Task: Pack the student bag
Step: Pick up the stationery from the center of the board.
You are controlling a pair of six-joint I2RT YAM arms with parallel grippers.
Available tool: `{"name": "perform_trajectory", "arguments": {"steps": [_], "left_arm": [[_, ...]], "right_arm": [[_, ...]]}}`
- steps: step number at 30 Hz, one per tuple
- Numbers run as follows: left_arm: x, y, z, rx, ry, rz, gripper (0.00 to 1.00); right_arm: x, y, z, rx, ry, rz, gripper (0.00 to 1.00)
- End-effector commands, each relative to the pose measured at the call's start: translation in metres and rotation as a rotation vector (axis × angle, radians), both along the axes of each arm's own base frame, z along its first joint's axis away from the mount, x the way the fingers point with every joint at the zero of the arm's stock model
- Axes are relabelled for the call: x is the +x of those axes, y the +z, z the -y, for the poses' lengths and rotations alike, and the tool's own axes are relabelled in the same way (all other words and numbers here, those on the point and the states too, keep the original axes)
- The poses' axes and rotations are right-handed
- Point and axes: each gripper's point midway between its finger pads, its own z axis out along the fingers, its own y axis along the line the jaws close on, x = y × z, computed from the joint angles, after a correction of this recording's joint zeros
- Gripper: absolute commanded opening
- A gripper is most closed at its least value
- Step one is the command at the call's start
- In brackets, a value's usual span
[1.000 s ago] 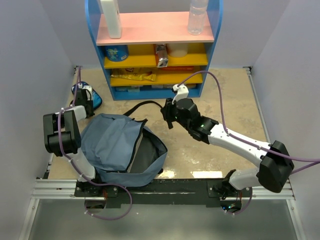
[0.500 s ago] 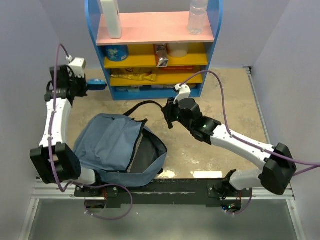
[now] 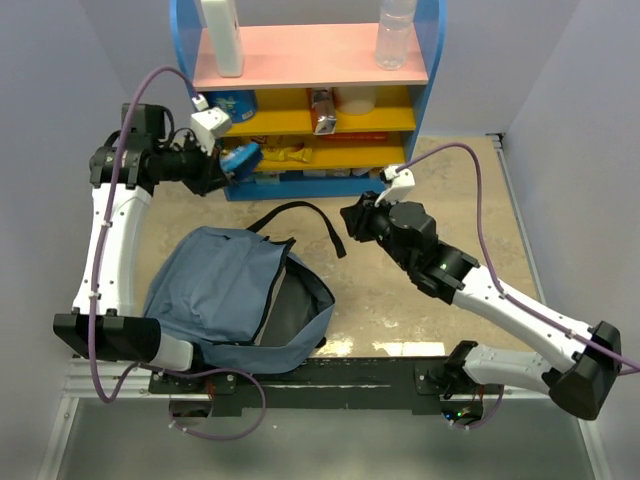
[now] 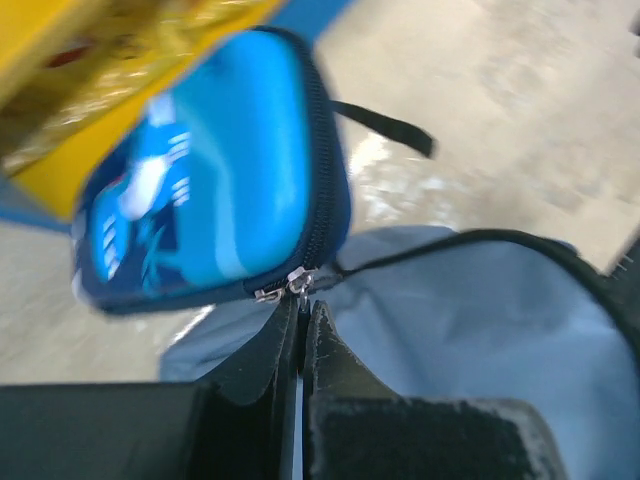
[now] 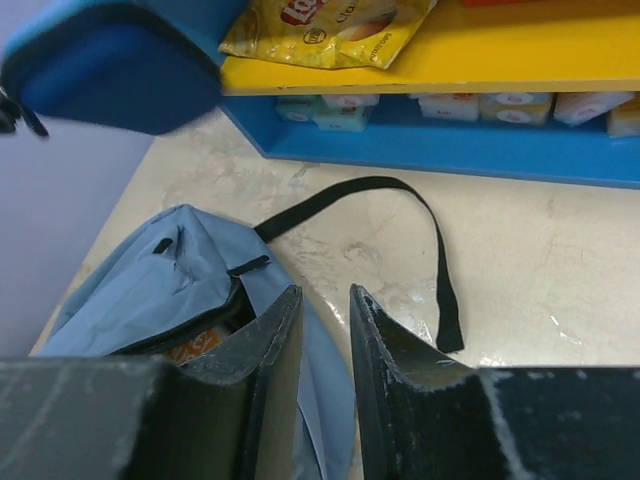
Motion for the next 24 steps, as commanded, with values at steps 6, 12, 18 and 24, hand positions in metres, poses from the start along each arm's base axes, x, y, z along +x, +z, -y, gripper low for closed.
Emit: {"name": "perform_trajectory", "arguments": {"steps": [6,12,18,24], "left_arm": [[-0.072,0.013,0.069,-0.079,-0.346,-0.07,0.0],[-0.077,0.01,0.105,-0.052,-0.406,-0.097,0.0],[-0.074,0.015,0.133,-0.056,-0.434,-0.107,0.0],[-0.074,0.016,0.151,-0.053,-0.452,-0.119,0.0]], "right_arm": [[-0.018,0.007,0.001,0.068,0.05,-0.033,0.51],[-0.042,-0.007,-0.009,-0.016,0.239,0.062,0.68],[-0.079,0.015,0.012,0.006,0.344,0.36,0.99],[-0.089,0.025,0.009,-0.082,0.428,0.517,0.99]]}}
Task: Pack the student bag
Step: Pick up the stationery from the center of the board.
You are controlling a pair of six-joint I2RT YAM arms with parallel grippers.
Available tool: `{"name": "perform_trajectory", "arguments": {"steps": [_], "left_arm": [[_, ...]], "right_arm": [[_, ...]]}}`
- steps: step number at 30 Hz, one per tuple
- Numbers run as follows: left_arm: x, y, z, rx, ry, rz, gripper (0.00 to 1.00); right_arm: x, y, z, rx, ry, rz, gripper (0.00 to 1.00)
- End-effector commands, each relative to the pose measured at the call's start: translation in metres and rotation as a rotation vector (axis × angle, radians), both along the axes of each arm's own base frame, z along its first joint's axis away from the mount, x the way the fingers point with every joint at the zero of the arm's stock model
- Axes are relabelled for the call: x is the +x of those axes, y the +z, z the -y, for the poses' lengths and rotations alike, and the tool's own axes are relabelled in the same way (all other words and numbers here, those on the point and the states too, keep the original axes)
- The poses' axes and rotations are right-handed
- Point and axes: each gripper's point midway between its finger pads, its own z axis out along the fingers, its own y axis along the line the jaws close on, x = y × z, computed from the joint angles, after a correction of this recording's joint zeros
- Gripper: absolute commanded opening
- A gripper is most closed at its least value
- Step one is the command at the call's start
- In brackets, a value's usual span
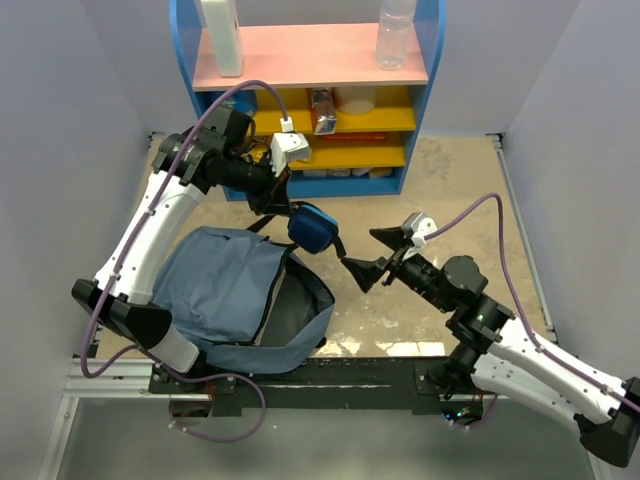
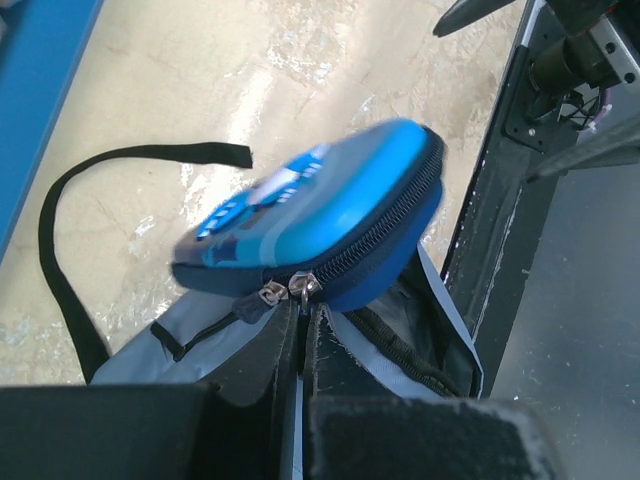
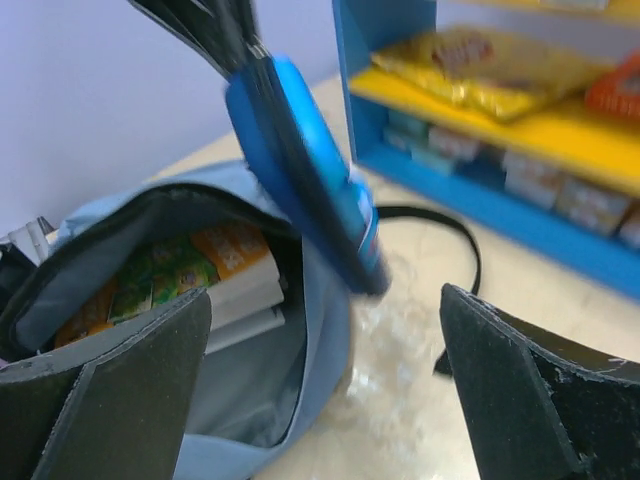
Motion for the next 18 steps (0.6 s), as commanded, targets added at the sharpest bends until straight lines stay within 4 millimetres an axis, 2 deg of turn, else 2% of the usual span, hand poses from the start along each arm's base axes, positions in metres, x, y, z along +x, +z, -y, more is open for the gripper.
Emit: {"name": "perform_trajectory", "arguments": {"steps": [1,4,5,6,9,11,18], "left_arm": [[0.001,0.026,0.017,-0.048,-0.001,0.043,0.0],[-0.002,0.025,0.022,-0.036,-0.016,0.05,0.0],[-0.002,0.025,0.023,-0.033,-0.02,0.053,0.0],[-0.004,0.025,0.024,-0.029,-0.026,0.051,0.0],[-0.006,0.025,0.026,-0.028,-0.04,0.05,0.0],[-0.007,0.025,0.027,-0.031,-0.047,0.049,0.0],[-0.018,0.021,0.03,-0.019,-0.108,0.033,0.0]], "right_arm": [[-0.005,0.037,-0.015,-0.031,0.097,0.227,0.99],[-0.002,0.045,-0.027,-0.082,0.133,0.313,0.99],[-0.001,0.054,-0.03,-0.098,0.139,0.352,0.99],[0.003,0.046,-0.036,-0.133,0.149,0.343,0.99],[0.007,0.052,-0.044,-0.159,0.155,0.369,0.98],[0.009,0.058,-0.046,-0.155,0.146,0.386,0.99],[0.029,0.056,-0.047,-0.18,0.05,0.425,0.99]]}}
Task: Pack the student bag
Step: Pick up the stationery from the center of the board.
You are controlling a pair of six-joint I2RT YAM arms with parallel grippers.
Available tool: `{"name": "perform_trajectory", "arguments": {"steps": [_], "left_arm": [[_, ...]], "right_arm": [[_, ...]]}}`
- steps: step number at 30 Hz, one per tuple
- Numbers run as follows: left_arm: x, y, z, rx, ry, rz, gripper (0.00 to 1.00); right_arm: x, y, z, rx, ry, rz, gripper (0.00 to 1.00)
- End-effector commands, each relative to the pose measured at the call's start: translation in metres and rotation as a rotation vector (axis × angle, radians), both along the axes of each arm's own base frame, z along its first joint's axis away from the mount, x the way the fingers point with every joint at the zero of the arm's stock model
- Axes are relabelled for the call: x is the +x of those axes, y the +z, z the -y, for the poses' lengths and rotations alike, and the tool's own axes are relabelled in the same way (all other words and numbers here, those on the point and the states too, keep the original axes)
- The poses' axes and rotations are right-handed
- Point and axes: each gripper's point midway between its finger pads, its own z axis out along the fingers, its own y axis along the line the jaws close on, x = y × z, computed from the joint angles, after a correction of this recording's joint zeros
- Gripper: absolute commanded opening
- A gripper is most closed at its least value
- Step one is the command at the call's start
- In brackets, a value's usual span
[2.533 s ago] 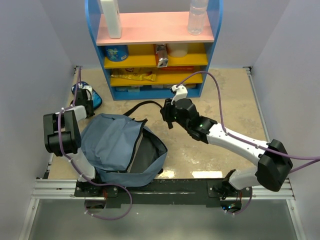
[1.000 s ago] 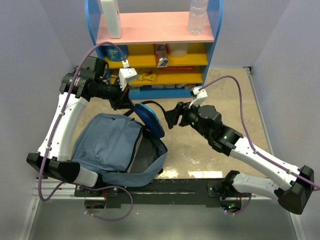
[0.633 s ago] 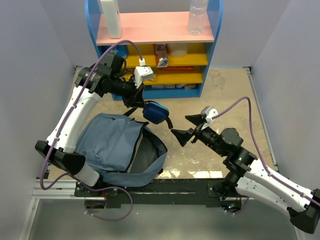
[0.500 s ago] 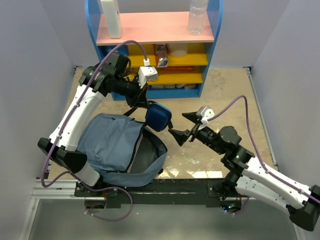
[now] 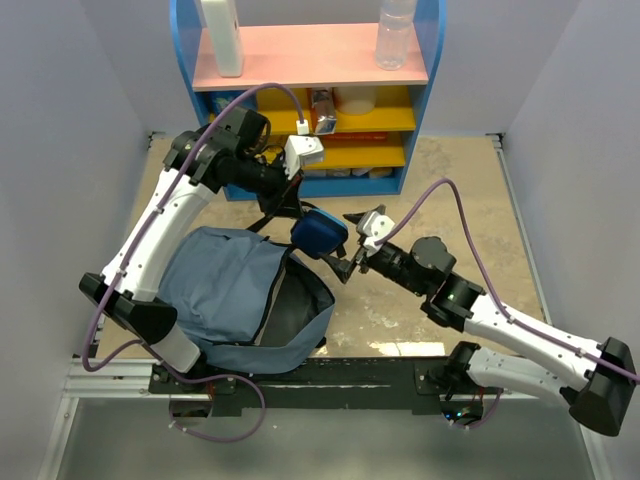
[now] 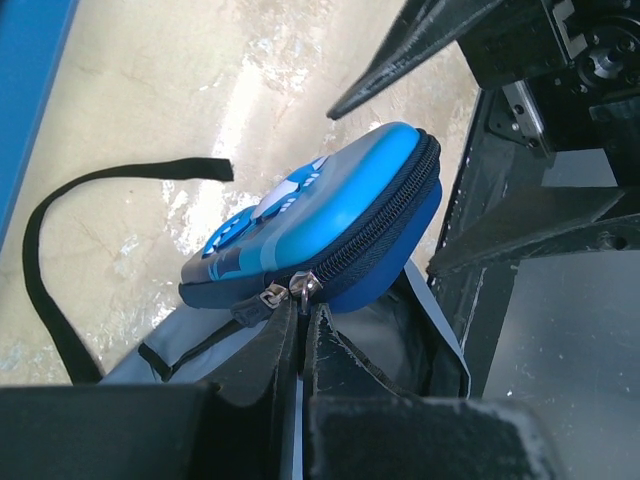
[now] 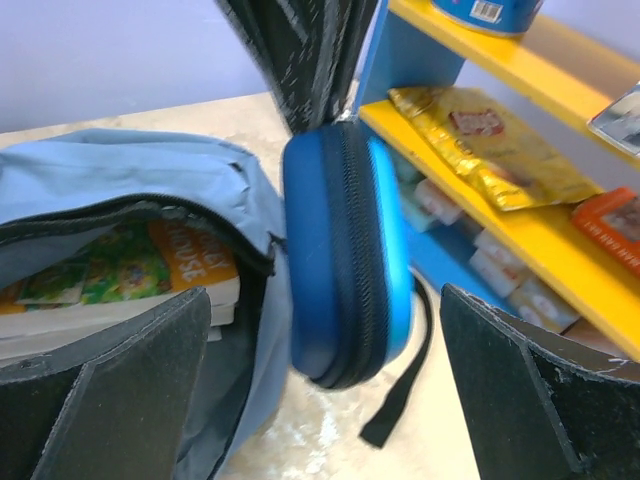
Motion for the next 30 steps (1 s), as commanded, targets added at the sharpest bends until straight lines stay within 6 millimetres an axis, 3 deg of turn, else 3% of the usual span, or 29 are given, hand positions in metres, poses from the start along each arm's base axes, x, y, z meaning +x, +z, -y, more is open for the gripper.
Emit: {"name": "perform_trajectory", "arguments": {"steps": [1,6,7,10,12,13,14,17,18,20,22,23,24,30], "left_arm": [[-0.01,0.018,0.004,-0.037,-0.057,0.045,0.0],[-0.014,0.016,0.002,-0.029,-0.07,0.056,0.0],[-0.016,0.017,0.002,-0.034,-0.075,0.059,0.0],[-0.019,0.018,0.001,-0.035,-0.086,0.069,0.0],[-0.022,0.016,0.002,-0.035,-0.098,0.064,0.0],[-0.023,0.016,0.002,-0.036,-0.101,0.065,0.0],[-0.023,0.016,0.002,-0.035,-0.102,0.066,0.07],[-0.023,0.018,0.001,-0.035,-0.091,0.064,0.2],[-0.022,0.018,0.001,-0.034,-0.088,0.065,0.23],[-0.019,0.019,-0.003,-0.018,-0.055,0.075,0.47],[-0.017,0.016,-0.01,0.015,-0.022,0.091,0.59],[-0.016,0.014,-0.013,0.029,-0.008,0.095,0.92],[-0.017,0.011,-0.016,0.044,0.003,0.097,1.0],[-0.042,-0.032,-0.042,0.179,0.021,0.058,1.0]], "right_arm": [[0.012,0.035,-0.002,0.047,-0.048,0.128,0.99],[0.012,0.036,-0.019,0.009,0.018,0.122,0.95],[0.013,0.027,-0.024,-0.029,0.031,0.112,0.93],[0.013,0.027,-0.029,-0.058,0.052,0.103,0.84],[0.011,0.033,-0.032,-0.053,0.07,0.104,0.72],[0.011,0.033,-0.032,-0.055,0.073,0.093,0.64],[0.012,0.032,-0.033,-0.06,0.072,0.085,0.43],[0.017,0.037,-0.026,-0.078,0.026,0.064,0.0],[0.017,0.04,-0.023,-0.073,0.011,0.054,0.0],[0.018,0.041,-0.014,-0.059,-0.029,0.043,0.0],[0.014,0.044,-0.003,-0.03,-0.053,0.037,0.0],[0.015,0.044,0.004,-0.024,-0.085,0.031,0.0],[0.012,0.046,0.013,-0.007,-0.103,0.028,0.0],[0.005,0.033,0.053,0.061,-0.23,-0.06,0.0]]}}
